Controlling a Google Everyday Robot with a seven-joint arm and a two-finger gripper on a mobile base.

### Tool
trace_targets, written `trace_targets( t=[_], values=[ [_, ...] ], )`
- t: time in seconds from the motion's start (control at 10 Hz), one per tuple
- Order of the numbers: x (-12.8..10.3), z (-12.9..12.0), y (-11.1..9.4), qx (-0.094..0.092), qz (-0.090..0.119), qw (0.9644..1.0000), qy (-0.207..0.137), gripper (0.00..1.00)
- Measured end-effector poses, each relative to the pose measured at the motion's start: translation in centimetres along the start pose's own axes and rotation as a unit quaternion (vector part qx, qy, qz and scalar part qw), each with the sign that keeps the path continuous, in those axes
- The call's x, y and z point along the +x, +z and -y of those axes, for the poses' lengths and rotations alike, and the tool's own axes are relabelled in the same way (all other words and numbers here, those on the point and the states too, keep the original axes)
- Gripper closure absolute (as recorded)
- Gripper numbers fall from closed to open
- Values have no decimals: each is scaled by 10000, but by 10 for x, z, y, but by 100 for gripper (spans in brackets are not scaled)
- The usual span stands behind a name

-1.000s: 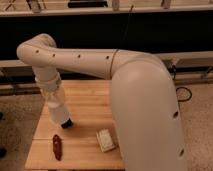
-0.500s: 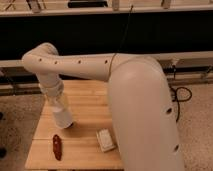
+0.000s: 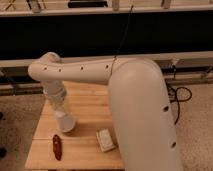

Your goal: Place the ceramic cup over the eraser

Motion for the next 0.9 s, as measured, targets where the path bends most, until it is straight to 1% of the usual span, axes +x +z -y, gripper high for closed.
trace_targets(
  t=[0.1,0.2,0.3,0.5,0.7,0.9],
  values=[
    [2,1,7,-18,8,10000,18,30],
    [3,1,12,-28,9,10000,25,23],
    [6,2,15,-29,3,10000,41,20],
    [10,2,17,-7,-23,10000,89,20],
    [16,0,16,66,-45,9999,116,20],
    [22,-4,6,136,-18,9998,123,20]
  ],
)
